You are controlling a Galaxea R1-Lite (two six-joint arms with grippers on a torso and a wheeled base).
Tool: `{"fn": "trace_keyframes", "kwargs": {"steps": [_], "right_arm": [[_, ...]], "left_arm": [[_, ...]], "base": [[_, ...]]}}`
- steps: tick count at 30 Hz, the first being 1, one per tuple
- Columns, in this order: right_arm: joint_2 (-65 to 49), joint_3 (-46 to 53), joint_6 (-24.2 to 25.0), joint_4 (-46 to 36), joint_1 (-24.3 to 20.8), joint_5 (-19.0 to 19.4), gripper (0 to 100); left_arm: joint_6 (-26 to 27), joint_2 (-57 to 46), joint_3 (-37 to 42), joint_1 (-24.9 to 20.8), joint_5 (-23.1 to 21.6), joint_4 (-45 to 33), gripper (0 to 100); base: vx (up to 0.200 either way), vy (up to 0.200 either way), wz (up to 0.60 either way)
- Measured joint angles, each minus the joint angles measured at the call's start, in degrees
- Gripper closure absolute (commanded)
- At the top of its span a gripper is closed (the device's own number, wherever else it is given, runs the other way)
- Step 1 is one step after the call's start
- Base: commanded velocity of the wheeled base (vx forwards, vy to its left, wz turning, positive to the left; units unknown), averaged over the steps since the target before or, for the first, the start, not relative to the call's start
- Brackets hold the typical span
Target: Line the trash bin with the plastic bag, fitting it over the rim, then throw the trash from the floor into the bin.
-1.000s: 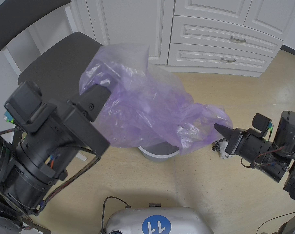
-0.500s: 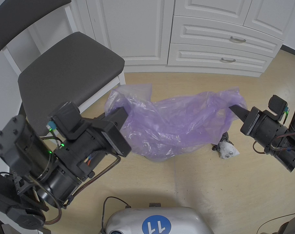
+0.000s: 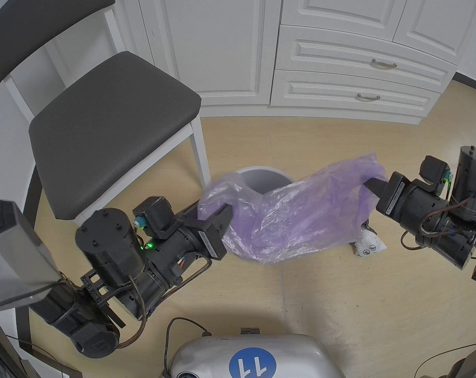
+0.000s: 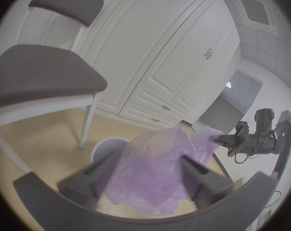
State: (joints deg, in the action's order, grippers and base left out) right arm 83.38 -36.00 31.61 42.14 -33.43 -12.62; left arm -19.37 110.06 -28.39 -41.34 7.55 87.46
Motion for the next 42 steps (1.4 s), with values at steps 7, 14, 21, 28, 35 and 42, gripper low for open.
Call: {"fn": "trace_keyframes", "kwargs": {"steps": [7,14,21,28,35,42], "right_arm": [[4.84,-1.04,4.18,2.24,-1.41,-1.04,100],[8.20,-2.84,5.85,5.81,-2.51,-6.07,100],[9.53,-5.07,6.00,5.67,-2.01,-9.47,100],[9.97,-6.63,6.13,5.49,-1.44,-11.00,100],[10.06,-7.02,6.11,5.34,-1.72,-12.04,100],[10.14,-6.56,6.05,4.96,-2.77,-12.25,100]], "left_arm": [[-1.29,5.00,0.76,2.12,-4.38,0.22,0],[-1.01,8.94,1.48,5.51,-5.94,0.27,0],[-0.77,12.82,0.67,12.13,-10.52,0.27,0],[-0.68,16.96,-0.96,16.87,-12.52,0.27,0],[-0.71,17.75,-0.79,16.13,-12.39,0.24,0],[-1.23,17.26,-0.95,12.81,-11.73,0.27,0]], "base": [[0.000,0.000,0.00],[0.000,0.000,0.00],[0.000,0.000,0.00],[0.000,0.000,0.00],[0.000,0.000,0.00],[0.000,0.000,0.00]]}}
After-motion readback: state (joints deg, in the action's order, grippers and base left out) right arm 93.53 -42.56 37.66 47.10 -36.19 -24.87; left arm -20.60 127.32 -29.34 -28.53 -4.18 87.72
